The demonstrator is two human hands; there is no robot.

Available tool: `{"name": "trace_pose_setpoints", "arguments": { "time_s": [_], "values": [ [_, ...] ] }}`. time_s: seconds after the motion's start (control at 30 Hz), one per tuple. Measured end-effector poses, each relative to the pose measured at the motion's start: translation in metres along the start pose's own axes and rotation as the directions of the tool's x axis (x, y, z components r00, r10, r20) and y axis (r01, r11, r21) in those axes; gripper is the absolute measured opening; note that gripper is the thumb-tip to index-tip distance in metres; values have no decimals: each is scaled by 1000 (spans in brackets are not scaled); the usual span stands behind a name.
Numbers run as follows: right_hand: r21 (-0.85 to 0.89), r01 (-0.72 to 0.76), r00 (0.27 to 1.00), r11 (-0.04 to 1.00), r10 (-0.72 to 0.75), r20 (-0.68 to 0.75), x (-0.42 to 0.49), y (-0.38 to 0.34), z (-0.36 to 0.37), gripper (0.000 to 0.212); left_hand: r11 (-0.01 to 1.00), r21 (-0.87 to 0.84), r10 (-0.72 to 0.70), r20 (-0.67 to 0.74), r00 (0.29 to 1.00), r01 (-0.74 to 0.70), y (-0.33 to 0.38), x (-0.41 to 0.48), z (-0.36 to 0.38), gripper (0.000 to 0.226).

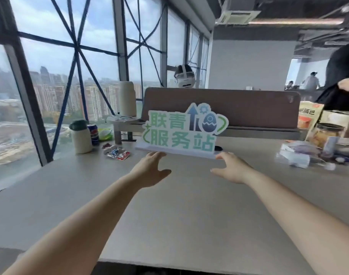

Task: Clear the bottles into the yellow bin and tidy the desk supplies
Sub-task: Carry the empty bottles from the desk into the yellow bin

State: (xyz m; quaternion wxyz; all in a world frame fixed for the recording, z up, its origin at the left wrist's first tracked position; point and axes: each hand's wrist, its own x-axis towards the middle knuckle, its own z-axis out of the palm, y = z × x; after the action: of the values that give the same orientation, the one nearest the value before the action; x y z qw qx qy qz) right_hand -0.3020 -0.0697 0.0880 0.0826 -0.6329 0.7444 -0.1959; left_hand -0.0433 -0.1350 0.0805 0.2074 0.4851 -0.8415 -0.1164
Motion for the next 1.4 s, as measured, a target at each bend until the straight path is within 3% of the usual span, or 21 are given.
{"name": "trace_pose_setpoints", "arguments": {
  "time_s": [0.27,0.53,0.8,0.97,1.17,1.4],
  "values": [
    [10,-253,955,968,251,-155,-72,127,-47,60,978,-35,207,98,973,-205,125,25,75,65],
    [-102,-424,903,900,412,-121,-63,202,-67,71,945,-64,328,219,919,-322,192,73,140,65],
    [-102,-443,889,891,423,-175,-8,265,-58,71,937,-56,347,297,890,-346,218,140,208,66],
    [-108,-425,876,899,378,-300,28,300,-50,66,916,163,292,354,888,-366,216,154,257,72],
    [-266,-448,867,854,342,-363,73,343,-37,76,902,201,303,335,892,-382,208,157,272,75],
    [-429,-476,876,768,366,-315,109,366,-40,84,906,194,298,339,892,-377,205,157,273,73]
  ]
}}
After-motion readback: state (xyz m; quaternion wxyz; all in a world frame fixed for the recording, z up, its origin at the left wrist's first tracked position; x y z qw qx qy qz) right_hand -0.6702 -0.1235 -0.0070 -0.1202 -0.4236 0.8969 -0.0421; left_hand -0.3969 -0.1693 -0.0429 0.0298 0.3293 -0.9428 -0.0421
